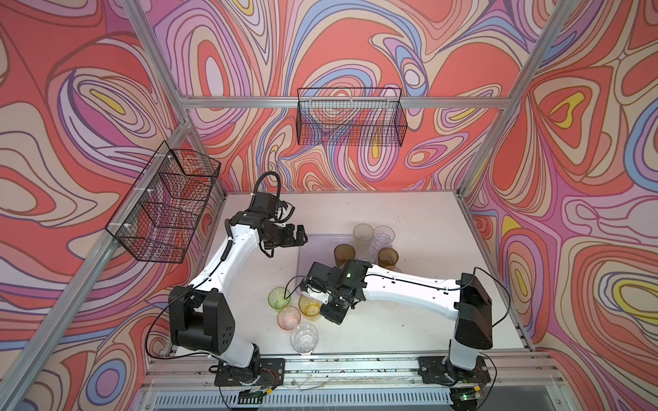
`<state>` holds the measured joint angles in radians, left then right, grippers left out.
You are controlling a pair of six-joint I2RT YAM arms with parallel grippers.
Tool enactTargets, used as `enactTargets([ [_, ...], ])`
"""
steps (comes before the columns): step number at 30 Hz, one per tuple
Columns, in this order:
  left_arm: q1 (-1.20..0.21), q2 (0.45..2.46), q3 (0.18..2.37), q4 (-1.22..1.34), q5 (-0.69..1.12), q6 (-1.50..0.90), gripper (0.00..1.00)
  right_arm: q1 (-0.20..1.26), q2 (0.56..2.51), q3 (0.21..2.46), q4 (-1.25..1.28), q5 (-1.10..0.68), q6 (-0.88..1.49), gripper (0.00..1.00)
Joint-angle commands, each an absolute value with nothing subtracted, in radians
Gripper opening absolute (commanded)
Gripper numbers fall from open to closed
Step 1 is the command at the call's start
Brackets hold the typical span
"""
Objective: Place the glasses into the tray
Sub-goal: Pick up the glass from the bottom-center of the table.
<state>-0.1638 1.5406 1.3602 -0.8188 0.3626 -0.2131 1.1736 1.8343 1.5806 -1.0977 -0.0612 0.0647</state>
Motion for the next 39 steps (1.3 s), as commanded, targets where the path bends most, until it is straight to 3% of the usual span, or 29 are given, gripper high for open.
enactTargets([
  [1, -0.161, 1.518, 1.378, -0.839, 0.359, -0.205, 1.00, 1.183, 1.846, 1.560, -1.065, -0.069, 0.077, 0.35],
  [39, -0.161, 1.522, 1.377, -0.839, 0.364, -0.204, 1.00, 1.182, 1.896, 1.480, -1.000, -0.052, 0.086, 0.25],
])
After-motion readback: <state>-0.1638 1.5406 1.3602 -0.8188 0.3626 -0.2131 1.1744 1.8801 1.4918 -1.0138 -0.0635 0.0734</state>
